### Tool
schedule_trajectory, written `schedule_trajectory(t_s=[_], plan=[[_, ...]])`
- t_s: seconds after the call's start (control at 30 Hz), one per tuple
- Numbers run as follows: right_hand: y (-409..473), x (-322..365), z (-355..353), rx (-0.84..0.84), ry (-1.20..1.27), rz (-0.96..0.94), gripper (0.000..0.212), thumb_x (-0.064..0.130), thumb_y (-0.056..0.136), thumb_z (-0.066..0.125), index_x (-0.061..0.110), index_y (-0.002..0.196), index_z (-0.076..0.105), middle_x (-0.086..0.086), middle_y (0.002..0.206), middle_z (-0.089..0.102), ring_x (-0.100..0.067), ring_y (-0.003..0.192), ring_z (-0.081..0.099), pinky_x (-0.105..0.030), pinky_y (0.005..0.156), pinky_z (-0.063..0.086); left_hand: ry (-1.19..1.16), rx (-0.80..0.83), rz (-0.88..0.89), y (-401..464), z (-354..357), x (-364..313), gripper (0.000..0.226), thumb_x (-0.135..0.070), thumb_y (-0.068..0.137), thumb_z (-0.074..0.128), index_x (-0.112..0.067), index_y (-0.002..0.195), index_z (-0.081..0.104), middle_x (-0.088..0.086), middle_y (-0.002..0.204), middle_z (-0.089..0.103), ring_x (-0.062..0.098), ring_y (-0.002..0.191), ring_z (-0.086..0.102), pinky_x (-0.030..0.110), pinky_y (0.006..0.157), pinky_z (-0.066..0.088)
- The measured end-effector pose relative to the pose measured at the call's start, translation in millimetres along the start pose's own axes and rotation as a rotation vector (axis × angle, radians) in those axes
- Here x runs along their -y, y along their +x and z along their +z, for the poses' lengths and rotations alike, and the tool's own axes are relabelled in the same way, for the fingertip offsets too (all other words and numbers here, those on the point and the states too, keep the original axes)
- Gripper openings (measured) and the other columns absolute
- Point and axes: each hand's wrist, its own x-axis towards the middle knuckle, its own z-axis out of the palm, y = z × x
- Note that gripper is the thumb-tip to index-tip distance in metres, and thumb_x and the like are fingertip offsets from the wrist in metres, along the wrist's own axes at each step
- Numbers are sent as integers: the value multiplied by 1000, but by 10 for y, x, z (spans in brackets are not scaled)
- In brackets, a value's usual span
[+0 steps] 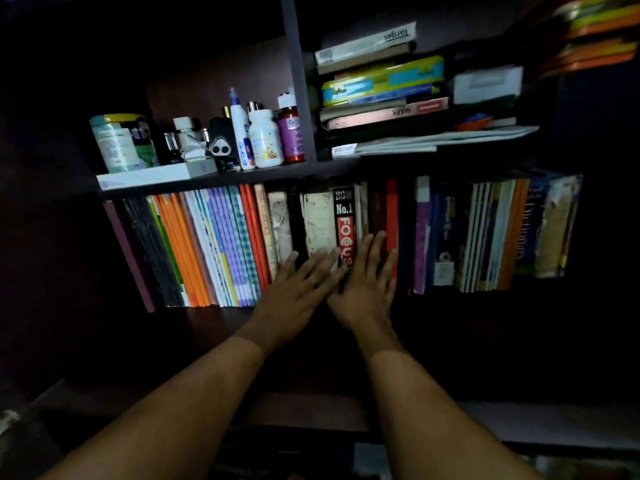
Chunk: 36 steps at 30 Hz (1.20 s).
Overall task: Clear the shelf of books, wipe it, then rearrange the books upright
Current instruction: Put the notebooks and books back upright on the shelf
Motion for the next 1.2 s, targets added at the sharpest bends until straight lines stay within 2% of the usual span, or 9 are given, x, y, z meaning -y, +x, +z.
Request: schedule_trajectory(t_s=[0.13,0.2,0.3,0.43,0.57,0.77,0.97,1.07,1.2], plan=[[101,-47,34,47,42,-26,90,35,103,45,28,154,-28,15,150,-50,-26,144,-39,-56,121,-4,-259,-45,-309,372,80,-348,57,-31,97,32,-20,152,42,5,156,44,31,135,45,45,112,35],[72,-71,-10,-89,60,-87,83,24,101,49,21,161,-9,6,164,-29,-27,153,-19,-53,124,6,-296,-90,-383,372,227,-450,56,-35,96,34,-25,149,46,-1,159,39,27,143,36,49,112,35],[20,-13,-104,-343,218,97,83,18,89,64,14,159,19,-6,166,12,-26,151,17,-47,118,24,-269,-133,-357,309,338,-472,55,-31,91,36,-25,142,55,1,160,38,28,146,35,60,108,39],[93,-28,-111,-301,270,171,75,25,99,54,14,161,11,-3,169,5,-23,154,10,-42,124,17,-156,-188,-155,431,299,-480,57,-22,85,36,-17,135,63,4,158,40,33,145,38,62,107,40],[101,-16,-57,-211,311,163,78,41,102,50,21,161,4,6,169,-5,-16,155,6,-44,124,18,-84,-121,-111,402,470,-386,60,-31,82,34,-21,130,67,-1,153,48,26,143,41,61,116,23],[75,-85,-294,-523,277,441,95,29,86,68,17,161,10,-2,167,12,-20,154,13,-48,122,12,-125,-87,-226,462,348,-571,69,-25,82,22,-18,142,56,5,155,46,35,140,45,65,115,-2],[161,-23,-246,-120,148,513,114,69,89,48,13,154,-27,-3,167,-20,-15,155,-10,-49,124,3,-203,-219,-148,391,258,-550,56,-22,78,35,-10,117,74,13,127,68,31,116,66,62,100,46],[135,-79,-306,-48,132,478,115,67,90,51,13,154,-28,-2,166,-24,-15,154,-15,-49,124,1,-242,-247,-116,347,181,-575,53,-20,79,36,-9,112,75,13,118,72,30,105,71,59,94,52],[38,-341,-523,-27,242,326,95,49,98,54,11,160,-8,-7,169,-9,-21,156,-3,-36,125,3,-243,-197,-92,310,91,-532,55,-18,80,40,-8,126,68,15,134,64,30,112,68,55,98,50]])
